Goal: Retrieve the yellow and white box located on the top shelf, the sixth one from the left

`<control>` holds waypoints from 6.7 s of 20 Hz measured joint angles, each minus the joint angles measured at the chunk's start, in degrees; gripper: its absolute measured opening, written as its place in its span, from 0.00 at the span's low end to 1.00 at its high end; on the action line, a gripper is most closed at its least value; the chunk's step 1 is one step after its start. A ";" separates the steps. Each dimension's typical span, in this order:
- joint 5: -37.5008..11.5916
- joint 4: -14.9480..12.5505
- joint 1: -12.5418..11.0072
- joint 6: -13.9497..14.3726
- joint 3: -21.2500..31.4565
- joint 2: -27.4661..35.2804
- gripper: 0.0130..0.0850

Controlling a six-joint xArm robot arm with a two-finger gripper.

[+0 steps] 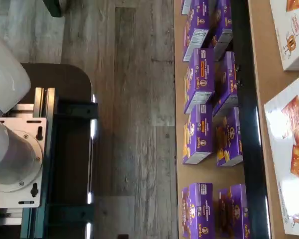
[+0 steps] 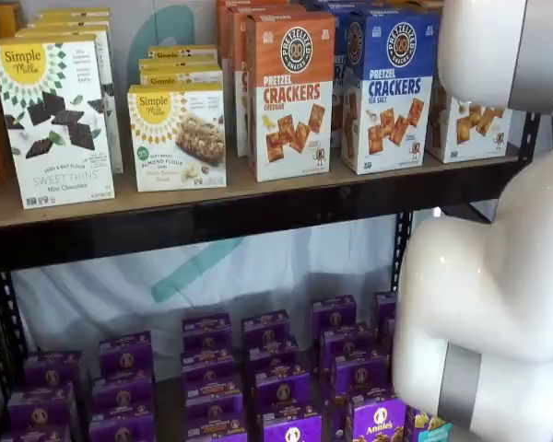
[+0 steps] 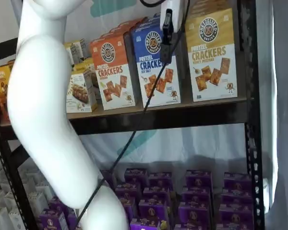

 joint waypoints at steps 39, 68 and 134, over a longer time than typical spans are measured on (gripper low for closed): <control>-19.45 18.12 -3.63 2.43 1.22 -0.79 1.00; -24.46 2.07 4.23 1.22 -7.63 9.77 1.00; -13.84 -5.01 3.53 0.25 -13.40 9.89 0.72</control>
